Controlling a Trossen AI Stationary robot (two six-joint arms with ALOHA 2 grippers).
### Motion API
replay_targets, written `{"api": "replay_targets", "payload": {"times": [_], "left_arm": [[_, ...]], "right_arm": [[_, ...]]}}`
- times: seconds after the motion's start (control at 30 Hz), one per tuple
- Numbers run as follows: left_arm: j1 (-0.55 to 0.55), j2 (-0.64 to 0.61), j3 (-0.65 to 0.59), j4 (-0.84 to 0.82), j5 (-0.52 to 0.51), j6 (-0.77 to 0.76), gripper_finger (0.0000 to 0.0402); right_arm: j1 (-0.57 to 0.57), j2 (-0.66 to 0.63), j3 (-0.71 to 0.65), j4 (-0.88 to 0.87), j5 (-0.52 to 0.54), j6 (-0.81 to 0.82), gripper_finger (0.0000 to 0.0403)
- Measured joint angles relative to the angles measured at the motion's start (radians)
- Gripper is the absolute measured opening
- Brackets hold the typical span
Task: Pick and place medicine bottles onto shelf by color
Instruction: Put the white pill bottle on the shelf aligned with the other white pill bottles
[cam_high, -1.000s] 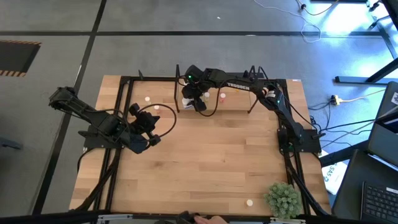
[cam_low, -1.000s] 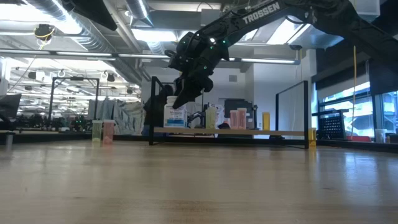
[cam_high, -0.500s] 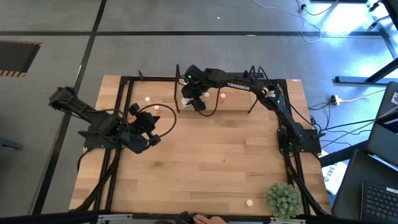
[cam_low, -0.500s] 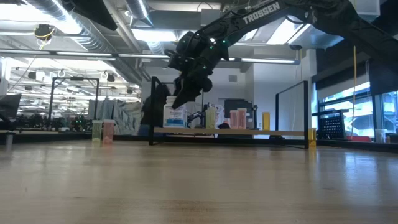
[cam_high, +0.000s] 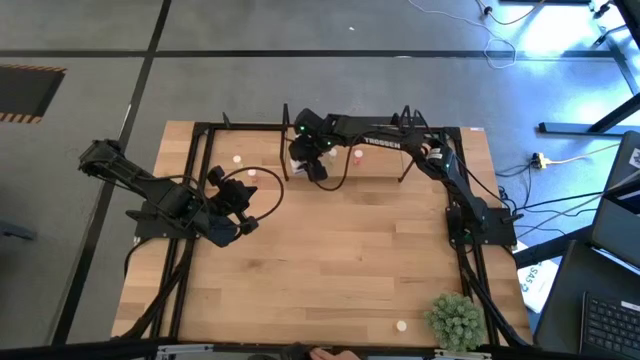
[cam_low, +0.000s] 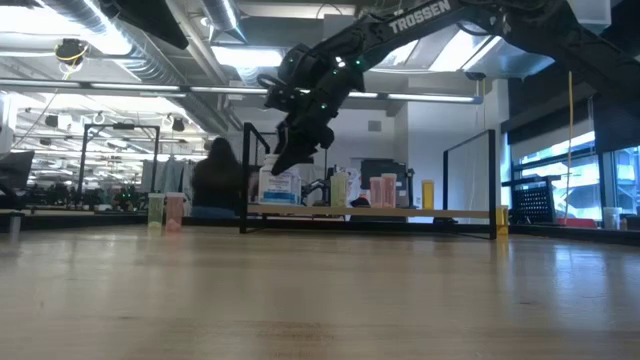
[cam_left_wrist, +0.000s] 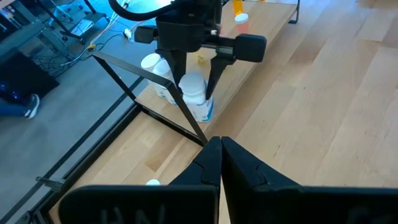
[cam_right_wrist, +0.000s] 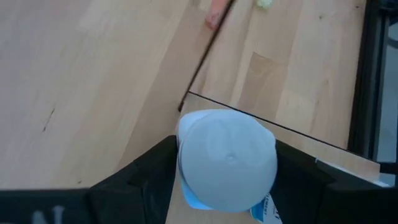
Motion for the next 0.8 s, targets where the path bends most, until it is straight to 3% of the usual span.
{"api": "replay_targets", "payload": {"times": [0.8], "left_arm": [[0.000, 0.000, 0.000, 0.000, 0.000, 0.000, 0.0000]], "right_arm": [[-0.007, 0.000, 0.000, 0.030, 0.053, 0.312, 0.0222]]}}
